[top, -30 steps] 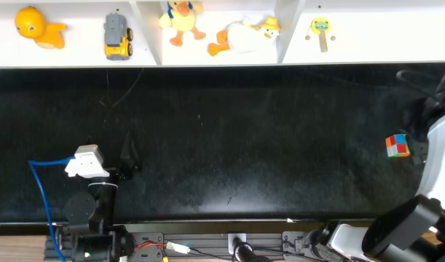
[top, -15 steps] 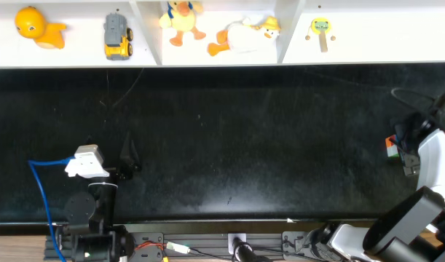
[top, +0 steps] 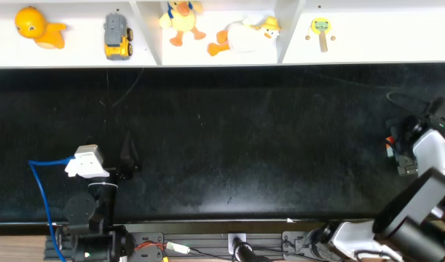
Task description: Store Toys
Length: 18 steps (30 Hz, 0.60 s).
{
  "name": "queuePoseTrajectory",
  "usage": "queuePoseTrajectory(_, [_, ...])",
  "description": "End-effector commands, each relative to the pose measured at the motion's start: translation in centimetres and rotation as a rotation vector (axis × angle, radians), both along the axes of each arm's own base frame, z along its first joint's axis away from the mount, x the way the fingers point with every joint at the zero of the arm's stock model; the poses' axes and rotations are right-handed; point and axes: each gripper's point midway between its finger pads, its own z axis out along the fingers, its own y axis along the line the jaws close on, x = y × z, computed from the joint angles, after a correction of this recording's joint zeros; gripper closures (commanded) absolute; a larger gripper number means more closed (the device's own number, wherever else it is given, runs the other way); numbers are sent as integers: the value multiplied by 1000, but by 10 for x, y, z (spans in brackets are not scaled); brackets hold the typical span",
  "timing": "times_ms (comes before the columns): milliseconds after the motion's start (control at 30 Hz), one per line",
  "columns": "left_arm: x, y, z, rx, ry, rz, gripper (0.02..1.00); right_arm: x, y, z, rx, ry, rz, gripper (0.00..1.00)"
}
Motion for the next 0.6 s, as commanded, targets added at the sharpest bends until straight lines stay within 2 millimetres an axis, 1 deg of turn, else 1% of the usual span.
queuePoseTrajectory(33, [0,-3,0,-21,-8,-10,23,-5,2,-17,24,31,-1,31])
queuePoseTrajectory(133, [0,-3,0,-21,-9,-10,20,-5,2,-19,26,36,-1,102])
queuePoseTrajectory(167, [0,-3,0,-21,-8,-10,20,-5,2,-19,26,37,-1,141])
queuePoseTrajectory(200, [0,-3,0,-21,-8,-10,20,-5,2,-19,25,38,-1,224])
queuePoseTrajectory(300, [0,-3,0,-21,-8,-10,20,-5,3,-19,28,39,1,272])
queuePoseTrajectory(367, [0,-3,0,-21,-8,-10,20,-6,4,-19,31,41,1,345])
queuePoseTrajectory(533, [0,-3,0,-21,-8,-10,20,-8,5,-20,38,49,1,413])
queuePoseTrajectory(600, [0,-3,0,-21,-8,-10,23,-8,6,-20,43,49,3,424])
